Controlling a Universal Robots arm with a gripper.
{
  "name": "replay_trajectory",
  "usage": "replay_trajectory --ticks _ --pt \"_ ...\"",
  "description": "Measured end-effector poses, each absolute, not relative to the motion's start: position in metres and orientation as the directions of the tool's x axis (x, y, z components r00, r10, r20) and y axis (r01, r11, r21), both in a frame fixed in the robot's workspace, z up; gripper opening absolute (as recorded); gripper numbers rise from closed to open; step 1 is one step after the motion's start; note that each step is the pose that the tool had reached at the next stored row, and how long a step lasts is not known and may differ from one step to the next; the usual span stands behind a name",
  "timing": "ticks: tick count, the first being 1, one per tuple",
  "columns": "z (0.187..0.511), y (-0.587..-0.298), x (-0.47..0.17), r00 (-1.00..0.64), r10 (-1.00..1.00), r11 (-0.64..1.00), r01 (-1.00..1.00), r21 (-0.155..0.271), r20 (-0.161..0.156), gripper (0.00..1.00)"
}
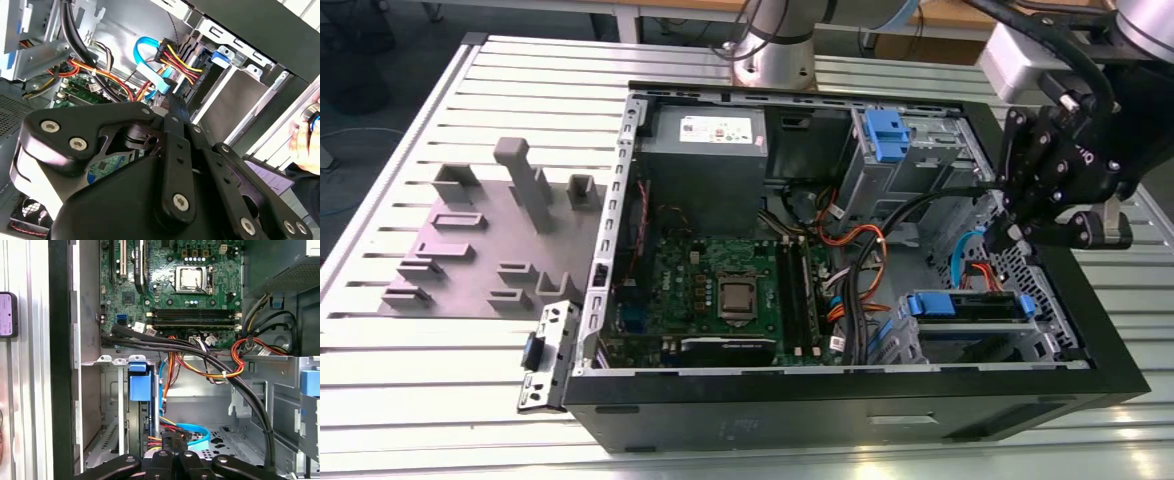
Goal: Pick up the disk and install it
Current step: 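Insert the second disk wire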
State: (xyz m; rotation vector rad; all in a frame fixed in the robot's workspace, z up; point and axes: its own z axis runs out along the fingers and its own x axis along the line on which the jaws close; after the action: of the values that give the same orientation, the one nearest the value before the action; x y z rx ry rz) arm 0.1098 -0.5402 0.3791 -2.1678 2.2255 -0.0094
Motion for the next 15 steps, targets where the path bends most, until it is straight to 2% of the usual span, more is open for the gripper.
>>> replay_trajectory --ticks 12,15 --pt "0.381 -0.526 0.111 -0.026 -1.000 0.027 -0.999 -0.025 -0.017 0.11" --pt "0.380 -0.524 0.112 -0.026 -1.000 0.026 -0.999 -0.025 -0.002 0.11"
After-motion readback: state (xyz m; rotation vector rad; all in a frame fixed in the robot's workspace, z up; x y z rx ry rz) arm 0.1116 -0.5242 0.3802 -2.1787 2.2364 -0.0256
